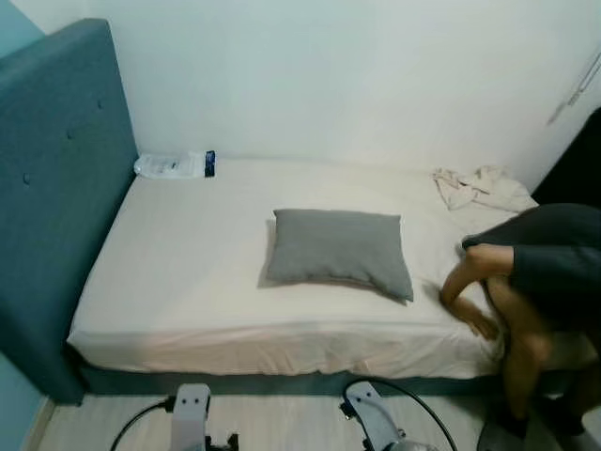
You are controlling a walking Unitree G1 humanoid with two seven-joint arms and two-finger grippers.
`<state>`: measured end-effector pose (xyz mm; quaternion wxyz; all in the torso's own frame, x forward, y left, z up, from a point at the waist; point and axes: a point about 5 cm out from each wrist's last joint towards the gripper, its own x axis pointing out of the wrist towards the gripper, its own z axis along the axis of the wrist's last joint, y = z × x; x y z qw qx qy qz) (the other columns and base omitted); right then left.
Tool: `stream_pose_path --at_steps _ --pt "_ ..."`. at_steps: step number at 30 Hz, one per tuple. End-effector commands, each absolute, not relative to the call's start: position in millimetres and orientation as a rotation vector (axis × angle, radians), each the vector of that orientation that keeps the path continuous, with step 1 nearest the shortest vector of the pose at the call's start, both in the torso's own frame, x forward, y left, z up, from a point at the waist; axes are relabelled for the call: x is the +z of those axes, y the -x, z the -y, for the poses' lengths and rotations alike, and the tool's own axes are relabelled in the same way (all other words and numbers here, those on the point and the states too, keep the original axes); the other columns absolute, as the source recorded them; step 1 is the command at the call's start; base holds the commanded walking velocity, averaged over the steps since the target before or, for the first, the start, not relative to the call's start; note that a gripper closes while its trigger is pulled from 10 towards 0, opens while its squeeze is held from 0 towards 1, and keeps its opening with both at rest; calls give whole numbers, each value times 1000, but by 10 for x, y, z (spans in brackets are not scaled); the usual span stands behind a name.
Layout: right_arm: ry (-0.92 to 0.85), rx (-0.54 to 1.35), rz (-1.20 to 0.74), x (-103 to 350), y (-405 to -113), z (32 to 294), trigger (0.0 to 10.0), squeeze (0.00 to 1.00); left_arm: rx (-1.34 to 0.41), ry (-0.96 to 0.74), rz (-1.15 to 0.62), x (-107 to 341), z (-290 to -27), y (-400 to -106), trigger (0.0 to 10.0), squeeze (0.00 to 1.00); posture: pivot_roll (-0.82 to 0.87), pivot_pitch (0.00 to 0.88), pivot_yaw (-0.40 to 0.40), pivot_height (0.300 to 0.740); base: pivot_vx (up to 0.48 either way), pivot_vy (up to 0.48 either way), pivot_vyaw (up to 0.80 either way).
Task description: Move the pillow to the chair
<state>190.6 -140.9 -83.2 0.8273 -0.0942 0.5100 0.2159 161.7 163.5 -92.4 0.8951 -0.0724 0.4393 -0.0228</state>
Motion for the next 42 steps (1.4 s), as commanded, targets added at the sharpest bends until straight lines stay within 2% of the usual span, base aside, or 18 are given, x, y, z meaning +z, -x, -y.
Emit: stream_pose_path --at_steps 1,19,20,22,23,24,33,42 --pt "213 453 -1090 -839 -1892 1451 10000 1000 -50 153 -899 -907 -1615 -1660 10000 0 54 0 -102 733 0 0 -738" --pt "213 465 -1078 -825 -1918 1423 10000 1000 -32 160 -897 -906 -1626 -1663 10000 0 73 0 -121 733 0 0 -726" --pt "219 463 -1076 -824 -1920 1425 10000 886 -32 159 -898 -907 -1627 -1660 10000 0 74 0 -120 733 0 0 0" --pt "223 462 -1076 -824 -1922 1426 10000 886 -31 159 -899 -908 -1628 -1658 10000 0 74 0 -120 733 0 0 0" --pt "224 462 -1075 -822 -1925 1427 10000 239 -31 158 -900 -909 -1630 -1655 10000 0 76 0 -119 733 0 0 0" --pt "225 462 -1073 -818 -1934 1428 10000 0 -32 157 -901 -910 -1631 -1652 10000 0 75 0 -117 733 0 0 0" --pt "177 454 -1059 -810 -1946 1395 10000 0 -24 170 -901 -915 -1638 -1636 10000 0 83 0 -114 733 0 0 0" --pt "208 471 -1069 -814 -1937 1412 10000 0 -21 170 -899 -916 -1625 -1635 10000 0 96 0 -125 733 0 0 0"
